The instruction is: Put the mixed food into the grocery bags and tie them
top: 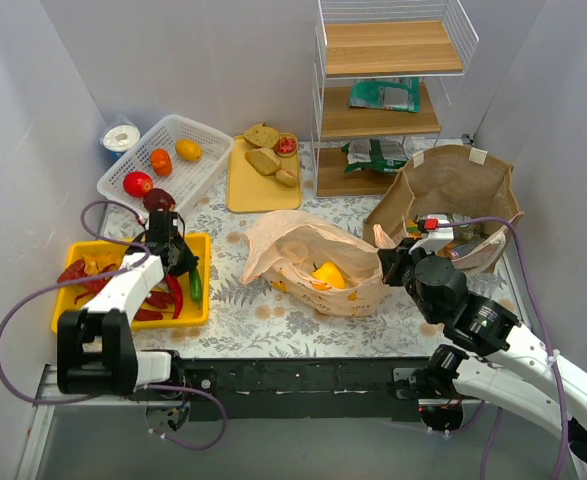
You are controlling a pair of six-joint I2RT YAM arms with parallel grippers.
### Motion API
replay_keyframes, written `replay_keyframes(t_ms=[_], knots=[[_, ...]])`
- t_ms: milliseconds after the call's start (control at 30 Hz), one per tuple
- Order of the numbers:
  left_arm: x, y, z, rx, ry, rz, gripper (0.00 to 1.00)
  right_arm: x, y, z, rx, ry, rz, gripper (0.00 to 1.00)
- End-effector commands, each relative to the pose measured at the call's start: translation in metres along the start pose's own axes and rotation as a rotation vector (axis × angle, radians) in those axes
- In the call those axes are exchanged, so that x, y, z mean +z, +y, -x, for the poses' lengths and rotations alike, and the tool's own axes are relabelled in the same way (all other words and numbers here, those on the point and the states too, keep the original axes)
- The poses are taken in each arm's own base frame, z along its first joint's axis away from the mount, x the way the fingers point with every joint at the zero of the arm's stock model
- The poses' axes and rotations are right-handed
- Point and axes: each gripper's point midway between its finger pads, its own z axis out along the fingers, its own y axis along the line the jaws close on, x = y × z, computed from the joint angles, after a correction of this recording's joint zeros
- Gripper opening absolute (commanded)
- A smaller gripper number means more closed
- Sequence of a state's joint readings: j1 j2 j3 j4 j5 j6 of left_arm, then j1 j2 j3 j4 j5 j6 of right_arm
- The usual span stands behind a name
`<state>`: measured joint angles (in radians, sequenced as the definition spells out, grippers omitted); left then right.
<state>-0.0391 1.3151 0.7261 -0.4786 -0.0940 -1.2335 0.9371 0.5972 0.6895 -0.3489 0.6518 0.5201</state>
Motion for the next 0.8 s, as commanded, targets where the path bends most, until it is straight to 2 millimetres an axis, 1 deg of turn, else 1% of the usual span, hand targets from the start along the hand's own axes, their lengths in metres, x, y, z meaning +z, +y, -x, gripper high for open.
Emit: replay_keyframes(t_ms=[0, 33, 67, 133, 167, 200, 233, 267, 300, 333, 367, 400, 433, 467, 500, 533, 600, 633, 700, 733, 767], knots=[[-0.078, -0.044, 0.053, 0.024, -0.198, -0.231, 0.00, 0.001, 0.004, 0.012, 0.025, -0.039, 0.001, 0.01], [-0.092, -0.047, 0.058, 0.034, -0.220, -0.252, 0.00, 0.002, 0.005, 0.013, 0.023, -0.040, 0.000, 0.01], [-0.126, -0.069, 0.070, 0.051, -0.267, -0.371, 0.00, 0.003, 0.006, 0.013, 0.020, -0.035, -0.001, 0.01], [-0.158, -0.093, 0.073, 0.039, -0.281, -0.502, 0.00, 0.004, 0.007, 0.016, 0.015, -0.037, -0.003, 0.01], [-0.184, -0.118, 0.069, 0.064, -0.277, -0.610, 0.00, 0.005, 0.007, 0.014, 0.009, -0.033, -0.008, 0.01], [-0.196, -0.131, 0.066, 0.067, -0.280, -0.655, 0.00, 0.005, 0.007, 0.016, 0.008, -0.035, -0.010, 0.01], [-0.207, -0.145, 0.061, 0.052, -0.267, -0.695, 0.00, 0.006, 0.007, 0.014, 0.003, -0.029, -0.014, 0.01], [-0.222, -0.170, 0.036, 0.110, -0.231, -0.763, 0.00, 0.007, 0.007, 0.014, 0.003, -0.029, -0.014, 0.01], [-0.228, -0.186, 0.034, 0.111, -0.244, -0.780, 0.00, 0.007, 0.008, 0.014, 0.004, -0.026, -0.014, 0.01], [-0.240, -0.207, 0.006, 0.157, -0.188, -0.839, 0.00, 0.007, 0.008, 0.013, -0.001, -0.021, -0.016, 0.01], [-0.244, -0.219, -0.006, 0.137, -0.142, -0.864, 0.00, 0.007, 0.008, 0.014, 0.000, -0.019, -0.015, 0.01], [-0.241, -0.235, -0.020, 0.142, -0.086, -0.880, 0.00, 0.007, 0.010, 0.015, 0.002, -0.018, -0.010, 0.01], [-0.250, -0.249, -0.047, 0.179, -0.025, -0.924, 0.00, 0.006, 0.009, 0.014, 0.004, -0.014, -0.011, 0.01], [-0.251, -0.258, -0.062, 0.168, 0.021, -0.934, 0.00, 0.006, 0.009, 0.014, 0.006, -0.013, -0.010, 0.01], [-0.247, -0.268, -0.078, 0.178, 0.057, -0.941, 0.00, 0.005, 0.009, 0.015, 0.010, -0.015, -0.009, 0.01], [-0.250, -0.275, -0.097, 0.204, 0.100, -0.958, 0.00, 0.005, 0.010, 0.015, 0.014, -0.015, -0.007, 0.01], [-0.246, -0.282, -0.113, 0.185, 0.152, -0.955, 0.00, 0.005, 0.010, 0.014, 0.015, -0.013, -0.003, 0.01], [-0.235, -0.282, -0.128, 0.195, 0.203, -0.941, 0.00, 0.005, 0.010, 0.014, 0.018, -0.012, -0.002, 0.01], [-0.227, -0.286, -0.135, 0.169, 0.232, -0.954, 0.00, 0.005, 0.013, 0.014, 0.025, -0.009, 0.007, 0.01], [-0.212, -0.282, -0.141, 0.166, 0.236, -0.923, 0.00, 0.006, 0.013, 0.013, 0.021, -0.006, 0.009, 0.01], [-0.205, -0.282, -0.143, 0.160, 0.234, -0.910, 0.00, 0.006, 0.015, 0.013, 0.024, -0.005, 0.013, 0.01]])
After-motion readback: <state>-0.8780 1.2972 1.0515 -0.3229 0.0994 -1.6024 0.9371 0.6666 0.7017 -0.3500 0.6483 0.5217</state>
